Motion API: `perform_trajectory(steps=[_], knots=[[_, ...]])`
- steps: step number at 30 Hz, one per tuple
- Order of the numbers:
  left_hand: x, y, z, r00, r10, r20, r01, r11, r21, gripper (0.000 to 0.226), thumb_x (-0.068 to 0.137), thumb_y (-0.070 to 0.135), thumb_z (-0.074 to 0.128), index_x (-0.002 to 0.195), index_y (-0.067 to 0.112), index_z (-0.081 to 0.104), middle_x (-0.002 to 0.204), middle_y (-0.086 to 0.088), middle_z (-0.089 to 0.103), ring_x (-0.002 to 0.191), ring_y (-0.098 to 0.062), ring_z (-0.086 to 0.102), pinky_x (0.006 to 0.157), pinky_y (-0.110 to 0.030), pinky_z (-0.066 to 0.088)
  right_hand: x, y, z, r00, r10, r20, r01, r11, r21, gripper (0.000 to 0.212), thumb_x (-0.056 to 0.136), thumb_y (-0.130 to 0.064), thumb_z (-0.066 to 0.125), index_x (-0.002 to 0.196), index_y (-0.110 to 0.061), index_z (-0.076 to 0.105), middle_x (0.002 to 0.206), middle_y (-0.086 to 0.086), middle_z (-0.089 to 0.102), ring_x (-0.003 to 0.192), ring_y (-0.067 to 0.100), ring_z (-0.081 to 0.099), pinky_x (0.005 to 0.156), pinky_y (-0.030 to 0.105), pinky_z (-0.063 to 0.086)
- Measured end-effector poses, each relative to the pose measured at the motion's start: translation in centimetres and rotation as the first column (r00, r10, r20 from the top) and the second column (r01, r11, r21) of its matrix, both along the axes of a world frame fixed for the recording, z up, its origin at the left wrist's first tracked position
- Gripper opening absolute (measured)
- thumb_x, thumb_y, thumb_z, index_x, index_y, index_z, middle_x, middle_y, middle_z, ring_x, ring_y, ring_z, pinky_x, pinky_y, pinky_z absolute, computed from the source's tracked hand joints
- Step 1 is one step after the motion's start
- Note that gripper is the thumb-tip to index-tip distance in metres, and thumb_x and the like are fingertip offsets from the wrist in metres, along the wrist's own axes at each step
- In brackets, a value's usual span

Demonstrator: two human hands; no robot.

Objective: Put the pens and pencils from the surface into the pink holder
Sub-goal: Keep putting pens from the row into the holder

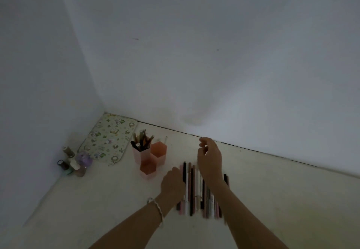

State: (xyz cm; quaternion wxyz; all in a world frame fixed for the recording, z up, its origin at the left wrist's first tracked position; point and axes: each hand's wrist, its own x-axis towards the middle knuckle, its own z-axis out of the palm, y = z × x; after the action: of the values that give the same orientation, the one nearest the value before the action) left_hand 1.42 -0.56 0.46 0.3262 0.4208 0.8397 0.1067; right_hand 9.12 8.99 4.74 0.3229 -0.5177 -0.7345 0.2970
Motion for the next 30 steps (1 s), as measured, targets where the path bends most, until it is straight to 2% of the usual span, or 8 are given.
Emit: perform_trajectory(steps=[8,13,16,19,22,25,27,30], knots=[[0.4,0.9,-0.4,0.992,0.127,0.012,-0.126,0.992,-0.026,0.055,0.101,0.013,0.038,0.151,0.004,0.018,0.145,-0.014,0.042,0.129,-0.026,0.048,0.107,-0.033,0.04,1.3,0.5,-1.6,0.999,-0.007,0.044,0.01,0.997,-0.07,0.026,0.093,-0.004,0.049,0.114,-0.014,0.062,0.101,-0.002,0.066,0.084,0.014,0.061,0.075,0.028,0.052],[-2.1,1.7,4.6,0.97,0.166,0.178,-0.228,0.878,0.422,0.058,0.09,0.008,0.06,0.14,0.018,0.035,0.09,0.002,0.058,0.068,-0.005,0.057,0.061,-0.017,0.053,-1.1,-0.2,-3.4,0.944,0.142,0.298,-0.094,0.981,-0.169,0.018,0.09,-0.013,0.053,0.102,-0.009,0.066,0.102,0.002,0.063,0.086,0.017,0.059,0.073,0.026,0.046],[-4.0,2.0,7.9,0.979,0.126,0.163,-0.201,0.759,0.619,0.068,0.086,0.005,0.062,0.143,0.029,0.033,0.087,0.009,0.051,0.07,-0.004,0.055,0.063,-0.011,0.05,-2.5,-0.9,-4.9,0.84,0.177,0.513,-0.067,0.972,-0.225,0.02,0.092,-0.015,0.048,0.091,-0.005,0.066,0.101,0.007,0.059,0.089,0.022,0.06,0.075,0.032,0.052],[-5.3,1.8,9.8,0.971,0.115,0.211,-0.233,0.67,0.705,0.06,0.088,0.005,0.058,0.14,0.029,0.039,0.092,0.007,0.052,0.08,-0.01,0.059,0.071,-0.027,0.057,-3.1,-1.7,-6.1,0.786,0.162,0.597,-0.052,0.979,-0.197,0.026,0.099,-0.019,0.041,0.094,-0.008,0.064,0.104,0.007,0.059,0.098,0.021,0.058,0.085,0.031,0.05],[-6.1,1.3,10.4,0.957,0.106,0.271,-0.278,0.607,0.744,0.057,0.088,0.003,0.058,0.138,0.027,0.043,0.097,0.001,0.055,0.085,-0.015,0.06,0.073,-0.033,0.058,-3.5,-2.3,-6.9,0.795,0.163,0.584,-0.042,0.975,-0.216,0.031,0.099,-0.032,0.044,0.097,-0.009,0.064,0.104,0.007,0.061,0.102,0.02,0.057,0.097,0.035,0.047],[-7.6,1.1,11.2,0.95,0.169,0.262,-0.312,0.492,0.813,0.057,0.086,0.004,0.06,0.135,0.03,0.045,0.1,0.002,0.058,0.086,-0.013,0.064,0.066,-0.027,0.06,-3.9,-2.0,-6.2,0.881,0.152,0.449,0.011,0.94,-0.34,0.028,0.089,-0.032,0.057,0.073,-0.009,0.061,0.081,0.006,0.063,0.076,0.019,0.062,0.067,0.029,0.053],[-9.9,1.1,11.8,0.919,0.262,0.294,-0.375,0.354,0.857,0.055,0.085,0.004,0.06,0.129,0.033,0.046,0.094,0.004,0.06,0.079,-0.008,0.064,0.06,-0.02,0.057,-4.1,-0.9,-4.5,0.923,0.101,0.371,0.032,0.941,-0.337,0.035,0.084,-0.026,0.061,0.054,-0.013,0.049,0.054,0.0,0.051,0.046,0.014,0.049,0.046,0.021,0.039],[-13.8,0.5,12.1,0.867,0.364,0.34,-0.438,0.233,0.868,0.055,0.082,0.004,0.059,0.126,0.035,0.046,0.092,0.002,0.061,0.076,-0.008,0.064,0.058,-0.016,0.054,-4.5,1.5,-0.7,0.98,0.032,0.197,0.034,0.945,-0.325,0.032,0.085,-0.022,0.059,0.058,-0.011,0.045,0.052,0.003,0.048,0.048,0.019,0.045,0.051,0.027,0.037]])
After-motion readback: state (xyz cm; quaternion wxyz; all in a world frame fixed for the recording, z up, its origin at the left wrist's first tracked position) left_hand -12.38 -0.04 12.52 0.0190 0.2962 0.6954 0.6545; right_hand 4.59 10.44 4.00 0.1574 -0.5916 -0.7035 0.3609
